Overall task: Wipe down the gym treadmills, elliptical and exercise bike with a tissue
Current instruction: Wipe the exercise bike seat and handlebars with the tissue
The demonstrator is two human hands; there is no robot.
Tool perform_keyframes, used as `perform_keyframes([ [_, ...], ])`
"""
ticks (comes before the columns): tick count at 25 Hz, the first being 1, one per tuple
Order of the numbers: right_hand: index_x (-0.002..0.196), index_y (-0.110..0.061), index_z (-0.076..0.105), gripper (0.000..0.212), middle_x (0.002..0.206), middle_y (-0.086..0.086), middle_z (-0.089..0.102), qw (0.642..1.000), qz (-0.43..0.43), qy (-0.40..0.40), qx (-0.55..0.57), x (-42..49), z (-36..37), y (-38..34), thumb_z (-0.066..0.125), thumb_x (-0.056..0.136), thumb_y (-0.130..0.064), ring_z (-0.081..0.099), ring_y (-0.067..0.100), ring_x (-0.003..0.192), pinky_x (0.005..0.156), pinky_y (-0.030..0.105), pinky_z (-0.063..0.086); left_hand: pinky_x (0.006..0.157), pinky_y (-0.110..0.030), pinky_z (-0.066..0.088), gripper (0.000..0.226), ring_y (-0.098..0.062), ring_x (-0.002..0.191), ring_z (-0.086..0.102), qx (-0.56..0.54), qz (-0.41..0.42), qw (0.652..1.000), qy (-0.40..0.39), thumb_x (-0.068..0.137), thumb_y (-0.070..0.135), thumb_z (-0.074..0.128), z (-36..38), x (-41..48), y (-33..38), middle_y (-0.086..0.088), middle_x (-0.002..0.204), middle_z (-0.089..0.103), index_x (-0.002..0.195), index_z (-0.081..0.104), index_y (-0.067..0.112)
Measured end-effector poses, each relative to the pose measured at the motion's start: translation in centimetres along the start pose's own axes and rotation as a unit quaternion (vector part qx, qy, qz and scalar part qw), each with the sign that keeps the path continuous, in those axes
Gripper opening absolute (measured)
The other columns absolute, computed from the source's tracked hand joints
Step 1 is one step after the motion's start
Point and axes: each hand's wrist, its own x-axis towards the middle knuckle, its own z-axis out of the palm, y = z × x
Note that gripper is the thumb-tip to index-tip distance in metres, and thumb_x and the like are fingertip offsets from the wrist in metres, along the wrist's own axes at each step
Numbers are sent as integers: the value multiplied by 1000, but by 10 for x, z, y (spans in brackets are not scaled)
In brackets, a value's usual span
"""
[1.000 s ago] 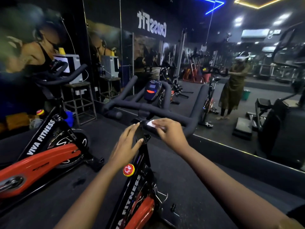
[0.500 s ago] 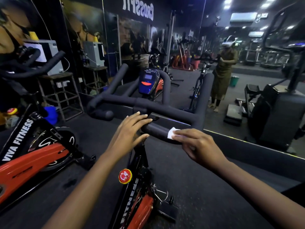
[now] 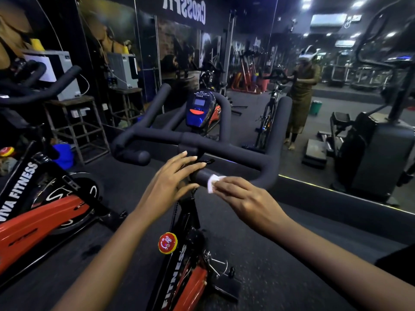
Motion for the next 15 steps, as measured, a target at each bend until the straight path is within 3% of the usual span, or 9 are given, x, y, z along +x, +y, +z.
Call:
perform_keyframes([
  [2,113,-5,67,41,121,3,63,1000,14,-7,15,-28,-8,7,30,102,-18,55,18,114,98,25,42,109,-31,33,52,-21,131,41,25,0,1000,5,89,46,49,-1,-3,7,-6,138,50,132,54,18],
  [5,107,-6,70,27,117,2,65,995,53,46,75,-50,-20,18,48,93,-11,58,16,110,93,28,47,111,-33,27,53,-19,136,36,54,-3,998,15,92,46,45,-1,-8,21,-5,144,45,135,51,17],
  [8,105,-7,71,31,111,4,68,976,139,78,151,-13,-22,21,51,81,-4,62,15,102,91,20,45,112,-38,24,51,-17,138,33,61,-28,997,37,93,41,43,-1,-3,40,-3,143,46,138,47,16],
  [11,102,-6,72,37,104,9,71,956,183,25,228,44,-11,19,50,73,-6,62,13,97,85,12,40,113,-38,24,50,-14,137,33,39,-50,997,50,94,37,41,3,0,52,-1,142,46,139,44,14],
  [15,106,-12,72,37,107,4,70,958,151,-49,237,43,-10,38,49,78,-16,64,13,102,88,24,47,114,-38,23,50,-11,139,31,35,-49,997,45,95,36,42,4,-5,54,1,143,45,140,43,16],
])
